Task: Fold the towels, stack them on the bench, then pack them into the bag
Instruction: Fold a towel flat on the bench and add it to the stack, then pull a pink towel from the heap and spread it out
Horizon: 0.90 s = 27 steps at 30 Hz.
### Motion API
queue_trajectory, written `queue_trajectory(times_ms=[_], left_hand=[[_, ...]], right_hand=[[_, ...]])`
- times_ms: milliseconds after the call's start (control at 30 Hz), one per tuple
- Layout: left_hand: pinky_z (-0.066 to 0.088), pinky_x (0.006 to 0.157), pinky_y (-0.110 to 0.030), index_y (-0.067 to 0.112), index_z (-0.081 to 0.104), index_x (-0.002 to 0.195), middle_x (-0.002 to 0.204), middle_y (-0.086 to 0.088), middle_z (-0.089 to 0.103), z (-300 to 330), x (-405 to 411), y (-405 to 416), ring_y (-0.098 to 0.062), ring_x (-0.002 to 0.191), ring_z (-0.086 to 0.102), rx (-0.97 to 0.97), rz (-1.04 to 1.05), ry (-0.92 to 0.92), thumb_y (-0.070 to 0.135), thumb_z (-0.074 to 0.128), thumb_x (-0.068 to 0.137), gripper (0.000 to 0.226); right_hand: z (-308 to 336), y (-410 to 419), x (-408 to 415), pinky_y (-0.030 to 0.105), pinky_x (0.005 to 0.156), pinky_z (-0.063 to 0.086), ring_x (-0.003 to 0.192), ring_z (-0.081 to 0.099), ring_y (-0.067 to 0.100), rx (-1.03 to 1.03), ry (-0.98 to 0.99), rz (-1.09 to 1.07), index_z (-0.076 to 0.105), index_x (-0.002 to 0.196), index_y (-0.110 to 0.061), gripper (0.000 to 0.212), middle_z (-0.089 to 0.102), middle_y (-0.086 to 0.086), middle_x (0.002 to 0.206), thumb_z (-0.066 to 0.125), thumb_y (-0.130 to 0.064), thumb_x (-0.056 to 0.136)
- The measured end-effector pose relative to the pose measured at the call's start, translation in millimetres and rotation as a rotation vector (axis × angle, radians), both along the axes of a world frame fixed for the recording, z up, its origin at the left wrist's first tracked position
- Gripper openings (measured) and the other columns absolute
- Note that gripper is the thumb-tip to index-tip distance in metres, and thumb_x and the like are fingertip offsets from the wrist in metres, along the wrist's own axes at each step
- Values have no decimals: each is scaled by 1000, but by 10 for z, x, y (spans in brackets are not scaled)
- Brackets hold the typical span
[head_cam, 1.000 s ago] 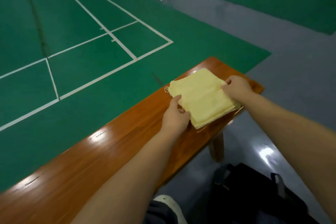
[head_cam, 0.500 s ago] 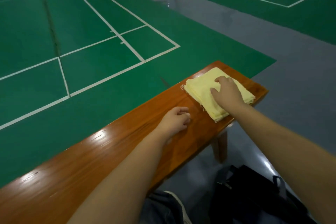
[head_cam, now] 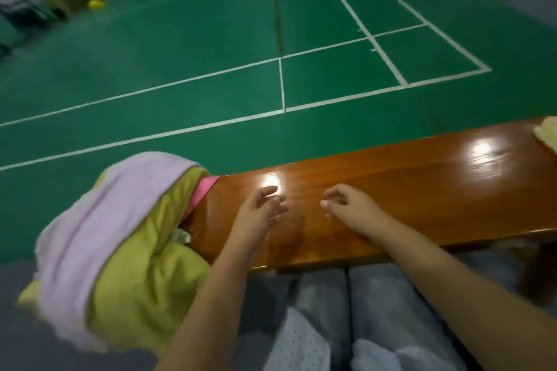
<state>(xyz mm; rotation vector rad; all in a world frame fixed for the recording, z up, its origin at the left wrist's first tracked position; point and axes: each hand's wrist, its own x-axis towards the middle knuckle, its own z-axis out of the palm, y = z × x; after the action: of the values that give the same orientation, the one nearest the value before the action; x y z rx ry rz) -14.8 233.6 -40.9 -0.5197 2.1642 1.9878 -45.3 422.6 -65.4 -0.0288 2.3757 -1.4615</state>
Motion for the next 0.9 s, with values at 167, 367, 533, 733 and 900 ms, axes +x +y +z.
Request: queue_trajectory(times_ms=[167, 367, 533, 733, 900], left_hand=[[46, 93, -34, 17, 61, 113, 112, 0, 62, 150, 367, -1172, -19, 108, 58, -614, 298, 232, 15, 58, 93, 21], [28, 106, -45, 8, 55, 128, 140, -17, 44, 102, 647, -2188, -36, 130, 36, -1279, 389, 41, 19, 63, 85, 45], [40, 95, -43, 3, 69, 111, 120, -18, 63, 51, 722, -2541, -37, 114, 53, -1208, 386, 76, 21, 63, 89, 29], [41, 79, -25, 13, 71, 101, 98, 0, 69, 409, 755, -2432, -21, 98, 60, -852, 436, 215, 26, 55, 96, 21], [33, 68, 5, 17, 70, 104, 92, 18, 62, 709, 661, -2032, 8, 82, 54, -749, 249, 413, 22, 57, 95, 17]], right_hand=[[-17, -995, 161, 30, 81, 51, 89, 63, 10, -46, -76, 122, 55, 110, -21, 15, 62, -1, 104, 54, -25, 95], [68, -1692, 197, 30, 73, 50, 86, 64, 11, -53, -78, 208, 56, 108, -17, 16, 63, 3, 103, 56, -26, 94], [114, -2044, 182, 37, 74, 52, 83, 66, 13, -74, -61, 232, 56, 99, -22, 7, 64, 3, 99, 58, -26, 93], [160, -2118, 163, 33, 72, 50, 84, 65, 15, -135, -34, 210, 56, 103, -22, 12, 63, 3, 99, 60, -27, 92], [327, -2062, 94, 40, 86, 49, 95, 55, 17, -210, 111, 183, 45, 134, -27, 49, 55, -6, 99, 63, -31, 89]])
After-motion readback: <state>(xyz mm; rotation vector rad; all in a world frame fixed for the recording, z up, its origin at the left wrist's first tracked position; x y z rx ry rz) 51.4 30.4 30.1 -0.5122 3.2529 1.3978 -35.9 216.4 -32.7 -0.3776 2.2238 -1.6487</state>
